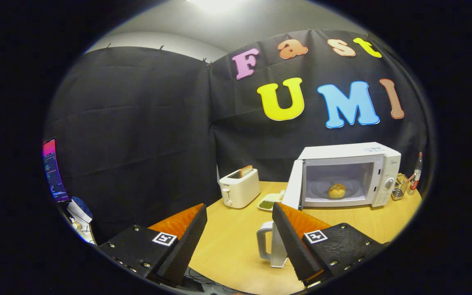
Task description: Open the microwave, put the food inside, and close the microwave door.
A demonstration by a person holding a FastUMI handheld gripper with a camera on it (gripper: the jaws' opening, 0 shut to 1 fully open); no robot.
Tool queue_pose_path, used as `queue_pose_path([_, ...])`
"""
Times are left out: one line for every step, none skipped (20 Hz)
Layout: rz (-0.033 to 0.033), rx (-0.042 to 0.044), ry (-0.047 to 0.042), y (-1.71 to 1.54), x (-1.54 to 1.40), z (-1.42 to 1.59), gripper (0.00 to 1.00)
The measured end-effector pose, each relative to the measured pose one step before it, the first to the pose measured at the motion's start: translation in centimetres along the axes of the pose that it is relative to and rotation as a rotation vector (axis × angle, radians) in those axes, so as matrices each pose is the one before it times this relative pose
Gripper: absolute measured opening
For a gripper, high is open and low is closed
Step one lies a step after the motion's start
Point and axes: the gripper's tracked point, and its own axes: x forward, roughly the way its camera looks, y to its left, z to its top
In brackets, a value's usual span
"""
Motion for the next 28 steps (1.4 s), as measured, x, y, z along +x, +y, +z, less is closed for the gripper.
queue_pose_path([0.01925, 0.00251, 0.01688, 0.6, 0.479, -0.447, 0.97])
queue_pose_path([0.01869, 0.00195, 0.01351, 0.447, 0.483, -0.503, 0.97])
queue_pose_path([0.01268, -0.00169, 0.01294, 0.311, 0.366, -0.424, 0.97])
queue_pose_path([0.01253, -0.00102, 0.01878, 0.052, 0.595, -0.504, 0.97])
queue_pose_path([0.00607, 0.005, 0.0186, -0.087, 0.542, -0.515, 0.94])
queue_pose_path([0.00303, 0.00681, 0.01436, -0.211, 0.54, -0.313, 0.9])
queue_pose_path([-0.00618, 0.00691, 0.01616, -0.359, 0.481, -0.249, 0.84])
queue_pose_path([-0.00039, 0.00998, 0.01619, -0.474, 0.35, -0.309, 0.79])
queue_pose_path([-0.00047, 0.01197, 0.01662, -0.272, 0.314, -0.412, 0.77])
queue_pose_path([0.00039, 0.01232, 0.01081, -0.441, 0.116, -0.204, 0.77])
queue_pose_path([0.01179, 0.01191, 0.00641, -0.084, 0.253, -0.213, 0.76])
queue_pose_path([-0.04818, 0.00107, -0.00005, -1.177, -0.312, -0.051, 0.73])
queue_pose_path([-0.0071, 0.01192, 0.00114, -0.95, 0.251, 0.055, 0.54])
queue_pose_path([-0.00719, 0.01383, 0.00081, -0.632, -0.226, -0.246, 0.36])
queue_pose_path([-0.00559, 0.00987, -0.00534, -0.358, -0.154, -0.072, 0.2])
queue_pose_path([-0.01616, -0.00001, -0.00968, -0.528, -0.331, 0.06, 0.17])
queue_pose_path([-0.00759, -0.00416, -0.00483, -0.491, -0.054, 0.105, 0.04])
queue_pose_path([-0.01014, -0.01495, 0.00377, -0.398, -0.006, 0.105, 0.01])
queue_pose_path([-0.01087, -0.01876, 0.00191, -0.597, -0.08, 0.03, 0.01])
queue_pose_path([-0.01461, -0.00551, -0.00218, -0.725, -0.102, 0.042, 0.01])
queue_pose_path([-0.01006, 0.00269, -0.0008, -0.972, -0.198, -0.497, 0.01])
queue_pose_path([-0.00624, 0.01237, 0.00423, -1.011, -0.128, -0.096, 0.01])
queue_pose_path([-0.00387, 0.01343, 0.00355, -0.725, 0.037, -0.12, 0.01])
queue_pose_path([-0.00716, 0.00983, 0.00236, -0.772, -0.145, 0.104, 0.01])
queue_pose_path([-0.01298, 0.00259, 0.00108, -0.883, 0.003, 0.15, 0.01])
queue_pose_path([-0.01489, -0.00159, 0.00061, -0.927, -0.01, 0.163, 0.01])
queue_pose_path([-0.01211, -0.00069, -0.00068, -0.853, 0.051, 0.136, 0.01])
queue_pose_path([-0.0095, 0.00267, 0.00046, -0.867, 0.03, 0.175, 0.01])
